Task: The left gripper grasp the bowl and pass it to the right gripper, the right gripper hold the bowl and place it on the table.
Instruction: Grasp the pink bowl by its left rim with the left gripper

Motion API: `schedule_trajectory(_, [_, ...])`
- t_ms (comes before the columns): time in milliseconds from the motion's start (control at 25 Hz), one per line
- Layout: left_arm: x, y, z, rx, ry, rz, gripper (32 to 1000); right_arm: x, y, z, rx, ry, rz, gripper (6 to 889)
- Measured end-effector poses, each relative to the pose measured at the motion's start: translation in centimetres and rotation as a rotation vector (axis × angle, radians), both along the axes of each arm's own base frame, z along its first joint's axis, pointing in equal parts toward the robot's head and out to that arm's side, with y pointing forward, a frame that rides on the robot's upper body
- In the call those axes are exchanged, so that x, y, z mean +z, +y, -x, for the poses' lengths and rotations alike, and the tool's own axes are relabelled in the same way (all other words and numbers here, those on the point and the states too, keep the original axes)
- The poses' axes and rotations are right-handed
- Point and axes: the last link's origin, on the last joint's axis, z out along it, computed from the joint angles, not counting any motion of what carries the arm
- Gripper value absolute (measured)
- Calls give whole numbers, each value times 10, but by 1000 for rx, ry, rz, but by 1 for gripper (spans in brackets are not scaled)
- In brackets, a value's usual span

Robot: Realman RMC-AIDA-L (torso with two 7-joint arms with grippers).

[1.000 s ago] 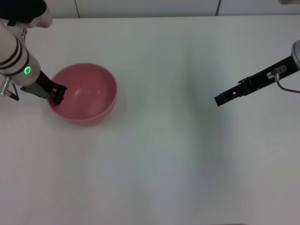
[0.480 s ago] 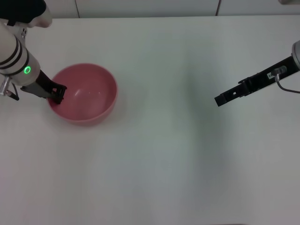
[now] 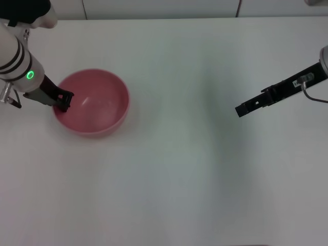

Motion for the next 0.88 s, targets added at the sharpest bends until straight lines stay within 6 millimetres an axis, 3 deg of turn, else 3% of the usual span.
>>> schedule_trajectory(880, [5, -6, -10, 11, -2, 59, 106, 0, -2, -3, -6, 0, 1, 872])
